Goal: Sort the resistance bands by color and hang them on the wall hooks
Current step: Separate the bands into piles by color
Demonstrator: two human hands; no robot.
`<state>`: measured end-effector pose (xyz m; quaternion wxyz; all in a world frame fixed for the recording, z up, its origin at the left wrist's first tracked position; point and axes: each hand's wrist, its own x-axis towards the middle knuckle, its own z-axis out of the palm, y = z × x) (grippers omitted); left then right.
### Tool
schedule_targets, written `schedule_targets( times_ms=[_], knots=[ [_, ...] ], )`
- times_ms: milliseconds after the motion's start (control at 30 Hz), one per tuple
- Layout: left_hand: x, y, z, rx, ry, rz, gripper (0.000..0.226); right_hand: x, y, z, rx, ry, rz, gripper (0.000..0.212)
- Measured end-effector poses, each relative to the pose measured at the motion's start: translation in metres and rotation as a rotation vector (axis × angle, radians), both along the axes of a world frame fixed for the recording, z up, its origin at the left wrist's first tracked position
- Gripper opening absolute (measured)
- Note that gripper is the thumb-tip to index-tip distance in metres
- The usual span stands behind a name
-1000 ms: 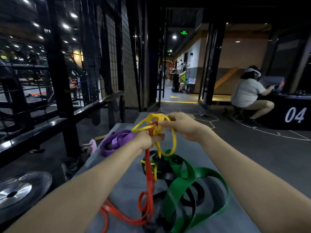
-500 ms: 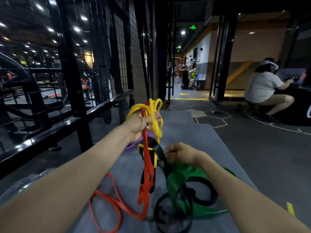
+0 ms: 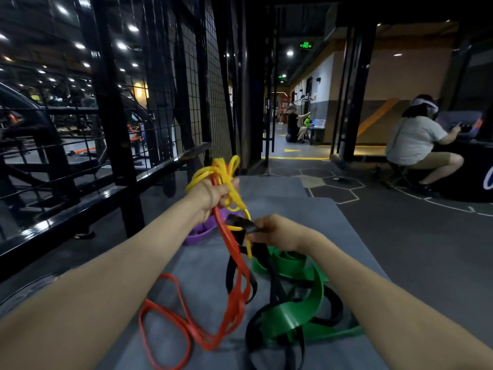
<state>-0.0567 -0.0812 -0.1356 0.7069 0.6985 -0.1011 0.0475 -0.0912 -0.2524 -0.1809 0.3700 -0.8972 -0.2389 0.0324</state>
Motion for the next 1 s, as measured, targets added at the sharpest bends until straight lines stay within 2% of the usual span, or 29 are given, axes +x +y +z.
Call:
schedule_targets(
  times_ms=[67, 133, 200, 300, 367, 400, 467, 533, 567, 633, 700, 767, 867, 1000],
  knots=[
    [0.008, 0.015, -0.017, 0.094, 0.010, 0.066, 0.028, -0.002, -0.008, 0.007, -0.106, -0.108, -0.033, 0.016],
    [0.011, 0.024, -0.033, 0.212, 0.000, 0.106, 0.033, -0.004, -0.015, 0.013, -0.097, -0.133, -0.067, 0.012],
    [0.011, 0.023, -0.047, 0.280, -0.025, 0.156, 0.035, -0.005, -0.020, 0.017, -0.064, -0.129, -0.068, 0.021],
    [0.012, 0.019, -0.062, 0.442, -0.077, 0.263, 0.015, -0.012, -0.026, 0.022, 0.137, -0.061, -0.018, 0.022],
    [0.016, 0.024, -0.073, 0.669, -0.073, 0.322, 0.019, -0.012, -0.035, 0.023, 0.313, -0.068, -0.045, 0.020],
    [0.018, 0.030, -0.079, 0.799, -0.077, 0.349, 0.019, -0.011, -0.042, 0.023, 0.400, -0.097, -0.108, 0.020],
    [0.020, 0.045, -0.091, 0.876, -0.050, 0.428, 0.009, -0.006, -0.066, 0.021, 0.560, -0.175, -0.326, 0.015],
    [0.019, 0.059, -0.101, 0.809, 0.046, 0.523, 0.022, -0.002, -0.094, 0.014, 0.571, -0.233, -0.551, 0.012],
    [0.016, 0.062, -0.103, 0.752, 0.073, 0.537, 0.024, -0.001, -0.106, 0.008, 0.471, -0.234, -0.621, 0.013],
    [0.015, 0.059, -0.101, 0.642, 0.066, 0.514, 0.013, -0.001, -0.116, -0.007, 0.201, -0.195, -0.649, 0.014],
    [0.019, 0.048, -0.097, 0.551, 0.083, 0.497, 0.024, -0.003, -0.109, -0.023, 0.089, -0.129, -0.644, 0.014],
    [0.023, 0.038, -0.093, 0.441, 0.121, 0.412, 0.032, 0.001, -0.100, -0.035, 0.071, -0.087, -0.620, 0.019],
    [0.021, 0.022, -0.083, 0.255, 0.145, 0.314, 0.038, 0.006, -0.096, -0.038, 0.066, -0.065, -0.628, 0.010],
    [0.020, 0.005, -0.075, 0.197, 0.152, 0.188, 0.029, 0.003, -0.106, -0.027, 0.065, -0.148, -0.693, 0.008]
  ],
)
